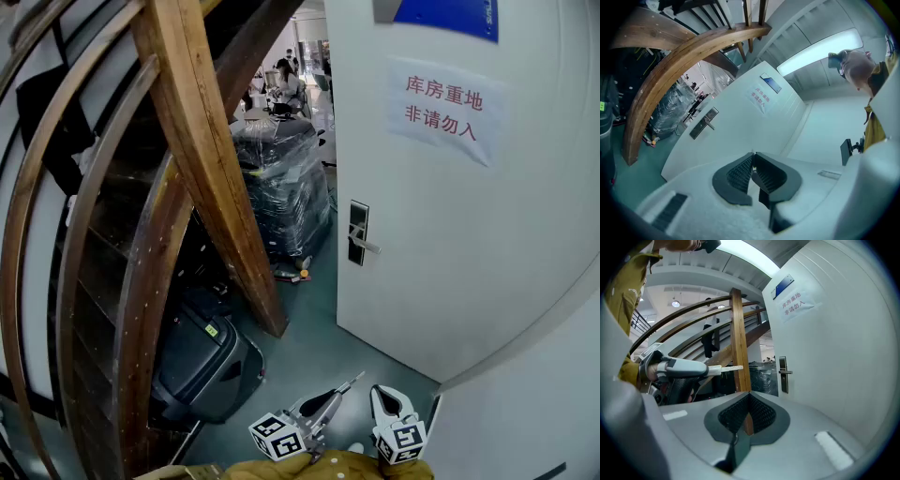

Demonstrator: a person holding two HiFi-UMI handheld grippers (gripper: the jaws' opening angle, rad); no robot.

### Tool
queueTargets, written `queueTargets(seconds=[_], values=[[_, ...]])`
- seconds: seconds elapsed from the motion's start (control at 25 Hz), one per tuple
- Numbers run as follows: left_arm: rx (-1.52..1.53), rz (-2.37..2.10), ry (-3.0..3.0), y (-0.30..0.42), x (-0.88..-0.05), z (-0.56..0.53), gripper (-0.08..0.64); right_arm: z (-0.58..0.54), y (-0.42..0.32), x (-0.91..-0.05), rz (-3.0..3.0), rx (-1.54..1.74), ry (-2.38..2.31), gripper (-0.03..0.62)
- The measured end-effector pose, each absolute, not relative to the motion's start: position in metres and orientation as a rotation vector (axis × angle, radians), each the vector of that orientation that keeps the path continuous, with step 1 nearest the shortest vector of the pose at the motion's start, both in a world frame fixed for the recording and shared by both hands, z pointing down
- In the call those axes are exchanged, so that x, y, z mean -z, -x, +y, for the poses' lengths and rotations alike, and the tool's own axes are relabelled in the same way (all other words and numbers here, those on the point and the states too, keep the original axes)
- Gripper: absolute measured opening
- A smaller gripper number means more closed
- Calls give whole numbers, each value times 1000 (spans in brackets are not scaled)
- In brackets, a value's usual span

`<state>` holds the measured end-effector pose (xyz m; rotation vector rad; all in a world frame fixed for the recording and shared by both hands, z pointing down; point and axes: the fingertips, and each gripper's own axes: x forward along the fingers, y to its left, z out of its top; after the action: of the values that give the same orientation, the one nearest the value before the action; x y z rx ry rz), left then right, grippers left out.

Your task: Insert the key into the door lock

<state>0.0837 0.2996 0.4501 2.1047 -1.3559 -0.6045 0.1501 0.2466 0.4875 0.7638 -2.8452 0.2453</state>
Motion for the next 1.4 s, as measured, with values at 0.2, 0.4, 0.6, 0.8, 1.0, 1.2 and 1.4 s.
queueTargets(seconds=[0.2,0.4,0.6,0.8,1.0,1.2,1.4], values=[[605,-1381,-2094,-69,-449,310,25,259,-134,-492,-2852,-254,-740,5],[610,-1404,-2084,-62,-451,315,25,261,-129,-493,-2850,-252,-720,5],[613,-1413,-2064,-59,-452,318,25,263,-124,-493,-2858,-257,-712,5],[615,-1404,-2052,-54,-456,320,25,259,-125,-496,-2844,-301,-785,6],[618,-1395,-2053,-32,-458,319,25,257,-103,-497,-2840,-293,-811,6],[628,-1363,-2042,-6,-462,328,25,267,-80,-501,-2795,-279,-860,6],[624,-1321,-2028,21,-478,314,25,258,-52,-514,-2775,-285,-885,6]])
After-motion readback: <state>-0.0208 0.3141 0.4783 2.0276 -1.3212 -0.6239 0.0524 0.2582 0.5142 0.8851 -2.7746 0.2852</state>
